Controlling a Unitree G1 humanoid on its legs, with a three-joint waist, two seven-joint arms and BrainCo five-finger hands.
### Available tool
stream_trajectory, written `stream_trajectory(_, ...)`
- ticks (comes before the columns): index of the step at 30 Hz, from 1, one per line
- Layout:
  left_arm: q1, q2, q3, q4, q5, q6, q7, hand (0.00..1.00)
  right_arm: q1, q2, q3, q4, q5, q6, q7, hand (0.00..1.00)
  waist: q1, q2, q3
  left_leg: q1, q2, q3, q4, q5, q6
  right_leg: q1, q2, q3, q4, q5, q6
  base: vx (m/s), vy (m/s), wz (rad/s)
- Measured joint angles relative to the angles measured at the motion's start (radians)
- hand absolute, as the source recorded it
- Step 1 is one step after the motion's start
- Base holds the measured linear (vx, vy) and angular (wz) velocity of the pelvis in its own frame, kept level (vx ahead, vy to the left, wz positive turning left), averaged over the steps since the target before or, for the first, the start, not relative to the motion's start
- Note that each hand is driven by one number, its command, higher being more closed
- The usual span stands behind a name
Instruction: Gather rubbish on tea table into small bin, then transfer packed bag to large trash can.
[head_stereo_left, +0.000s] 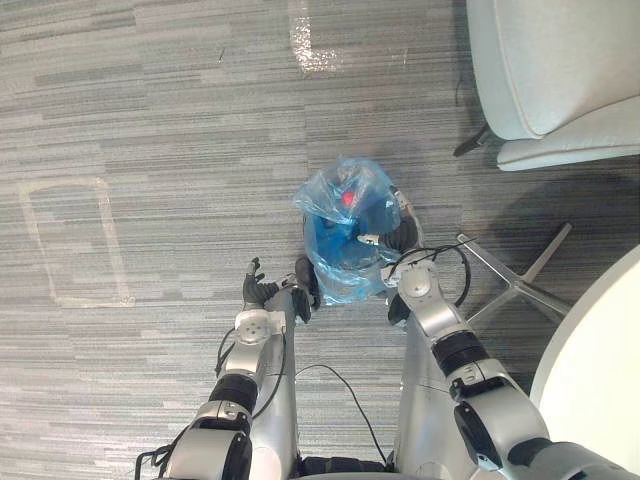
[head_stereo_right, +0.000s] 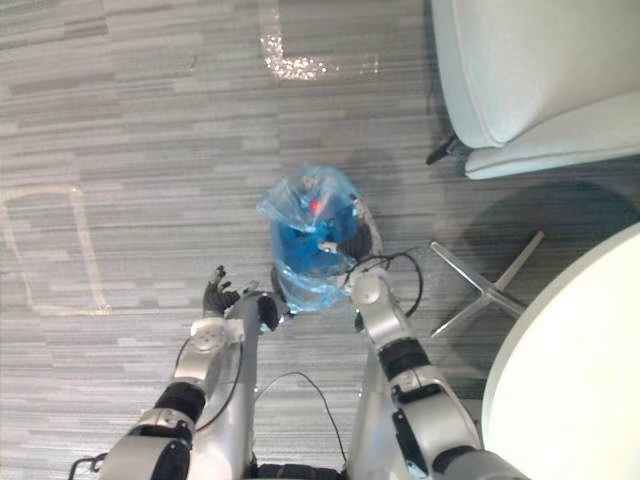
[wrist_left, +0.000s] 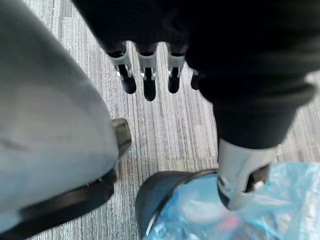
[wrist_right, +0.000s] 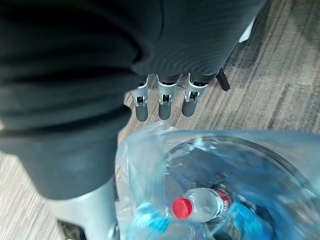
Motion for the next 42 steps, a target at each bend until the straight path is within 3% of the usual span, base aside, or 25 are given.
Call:
stream_trajectory(9,0.005,-0.015,0.000,0.004,0.015,-0.001,0.000,0.00,0.028,0.007,0.077,0.002,-0.164,-0.001,0.025,0.00,0.000,-0.004,-0.002,0.020,0.035,0.035,-0.019,0.003,-0.002,0.015,0.040,0.019,-0.066,0.047,-0.008,-0.09,-0.010,-0.16)
stream_trajectory(15,-0.002,-0.016,0.001,0.016,0.015,-0.004,0.004,0.00,-0.011,0.010,0.146,0.113,-0.275,0.002,0.045,0.00,0.000,-0.006,-0.005,0.001,0.041,0.048,-0.038,0.008,-0.010,-0.002,0.049,0.023,-0.100,0.068,-0.009,-0.07,0.004,-0.05)
stream_trajectory(35,-0.140,-0.019,0.078,0.033,0.007,-0.042,0.026,0.00,-0.200,-0.012,0.093,0.329,-0.357,0.094,-0.023,0.00,-0.007,-0.006,-0.004,-0.223,0.012,0.027,-0.003,0.039,0.012,-0.228,0.014,0.021,-0.030,0.063,-0.009,-0.06,0.004,0.06)
stream_trajectory(36,-0.144,-0.018,0.078,0.038,-0.001,-0.042,0.026,0.00,-0.200,-0.014,0.091,0.330,-0.364,0.096,-0.027,1.00,-0.007,-0.005,-0.004,-0.223,0.011,0.027,-0.005,0.039,0.012,-0.229,0.014,0.021,-0.030,0.063,-0.009,-0.05,0.007,0.02)
stream_trajectory(42,-0.145,-0.018,0.069,0.039,-0.009,-0.042,0.026,0.00,-0.218,-0.022,0.064,0.356,-0.391,0.100,-0.031,1.00,-0.006,-0.005,-0.004,-0.223,0.005,0.027,-0.030,0.052,0.008,-0.232,0.014,0.020,-0.044,0.062,-0.008,-0.04,0.002,0.03)
